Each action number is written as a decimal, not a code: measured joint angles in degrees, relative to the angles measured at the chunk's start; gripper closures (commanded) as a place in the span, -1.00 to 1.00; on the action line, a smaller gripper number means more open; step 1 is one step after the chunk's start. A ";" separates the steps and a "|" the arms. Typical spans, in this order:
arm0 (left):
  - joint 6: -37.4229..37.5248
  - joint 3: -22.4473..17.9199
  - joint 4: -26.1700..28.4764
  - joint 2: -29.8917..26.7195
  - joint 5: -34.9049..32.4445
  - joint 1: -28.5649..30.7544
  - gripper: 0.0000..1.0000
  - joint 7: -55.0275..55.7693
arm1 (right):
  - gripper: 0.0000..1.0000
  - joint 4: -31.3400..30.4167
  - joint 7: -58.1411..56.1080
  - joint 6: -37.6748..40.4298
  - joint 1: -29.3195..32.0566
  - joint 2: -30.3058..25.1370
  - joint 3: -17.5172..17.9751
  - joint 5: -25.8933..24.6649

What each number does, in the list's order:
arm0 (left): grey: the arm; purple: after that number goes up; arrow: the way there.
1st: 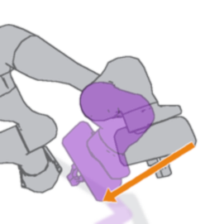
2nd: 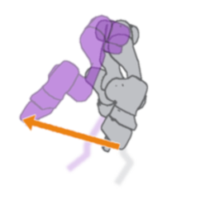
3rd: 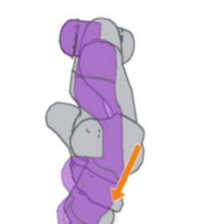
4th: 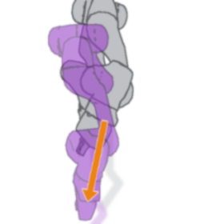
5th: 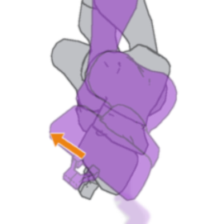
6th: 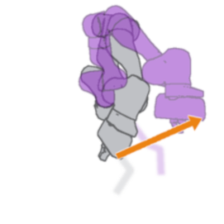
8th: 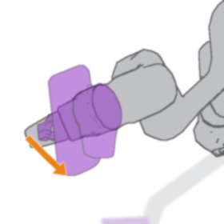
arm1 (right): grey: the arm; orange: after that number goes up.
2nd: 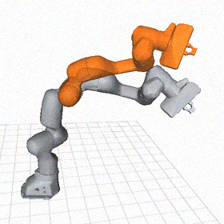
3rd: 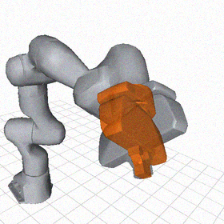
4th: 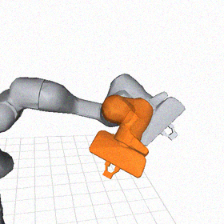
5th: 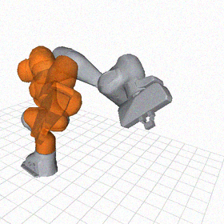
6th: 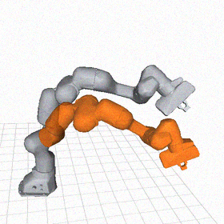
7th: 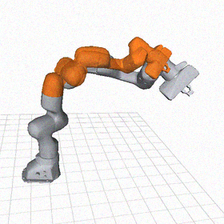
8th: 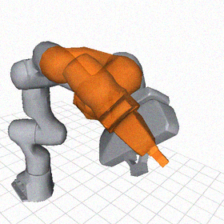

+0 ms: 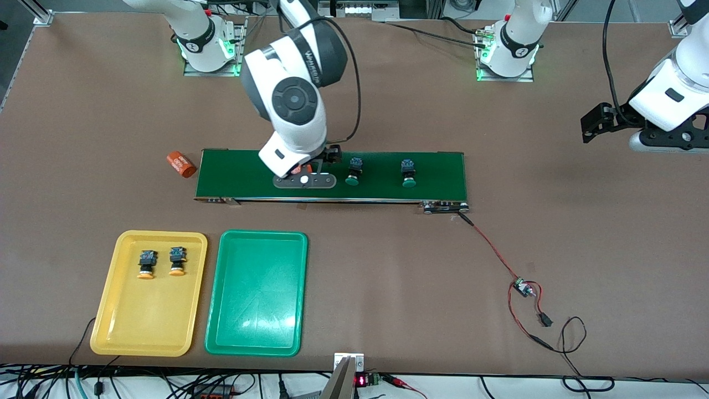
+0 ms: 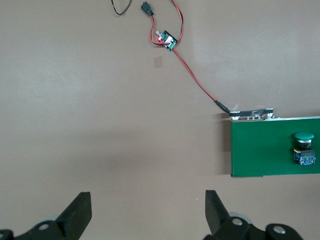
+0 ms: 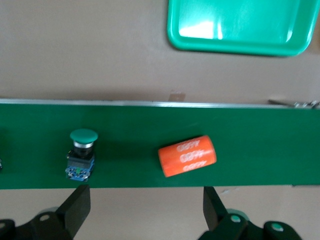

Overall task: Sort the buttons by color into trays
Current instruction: 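Lower the right gripper and grasp a green button on the belt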

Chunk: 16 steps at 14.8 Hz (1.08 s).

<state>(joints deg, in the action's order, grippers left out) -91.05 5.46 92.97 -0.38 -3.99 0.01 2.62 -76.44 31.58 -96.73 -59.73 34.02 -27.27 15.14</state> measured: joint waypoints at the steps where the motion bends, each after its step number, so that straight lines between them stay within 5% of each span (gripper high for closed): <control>1: -0.10 0.00 -0.06 0.09 0.06 -0.09 -1.00 0.04 | -1.00 -0.53 1.12 -0.39 -1.07 0.33 0.02 0.00; 10: -0.10 -0.98 -0.13 0.17 0.80 -0.14 -1.00 0.29 | -1.00 -4.70 9.30 -12.28 -4.16 5.75 1.40 1.82; 14: -0.10 -0.93 -0.22 0.17 0.80 -0.17 -1.00 0.29 | -1.00 -9.82 9.67 -21.29 -3.47 6.36 4.71 1.99; 15: -0.10 -0.93 -0.23 0.17 0.80 -0.17 -1.00 0.29 | -0.92 -10.78 9.79 -22.33 -3.40 6.38 5.14 1.99; 16: -0.10 -0.93 -0.24 0.17 0.80 -0.16 -1.00 0.29 | -0.59 -11.46 9.79 -22.80 -3.38 6.40 5.36 1.99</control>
<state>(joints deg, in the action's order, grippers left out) -91.15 4.53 92.72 -0.21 -3.18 -0.15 2.91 -87.90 41.37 -119.53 -63.11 40.42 -21.91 17.12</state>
